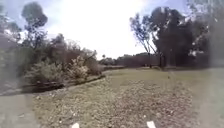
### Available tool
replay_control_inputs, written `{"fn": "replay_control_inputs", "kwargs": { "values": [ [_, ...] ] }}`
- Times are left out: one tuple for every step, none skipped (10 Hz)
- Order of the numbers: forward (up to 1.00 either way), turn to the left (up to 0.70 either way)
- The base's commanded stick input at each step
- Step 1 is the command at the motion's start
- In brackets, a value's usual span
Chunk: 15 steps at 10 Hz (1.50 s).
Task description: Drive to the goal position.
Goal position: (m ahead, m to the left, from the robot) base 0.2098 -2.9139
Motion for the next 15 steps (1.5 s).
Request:
{"fn": "replay_control_inputs", "kwargs": {
  "values": [
    [0.50, 0.00],
    [0.50, 0.00],
    [0.50, 0.00],
    [0.50, 0.00],
    [0.50, 0.00],
    [0.50, -0.50],
    [0.50, -0.50],
    [0.50, -0.50],
    [0.50, -0.50],
    [0.50, -0.50],
    [0.50, -0.50],
    [0.50, -0.50],
    [0.50, -0.50],
    [0.50, -0.50],
    [0.50, -0.50]
  ]
}}
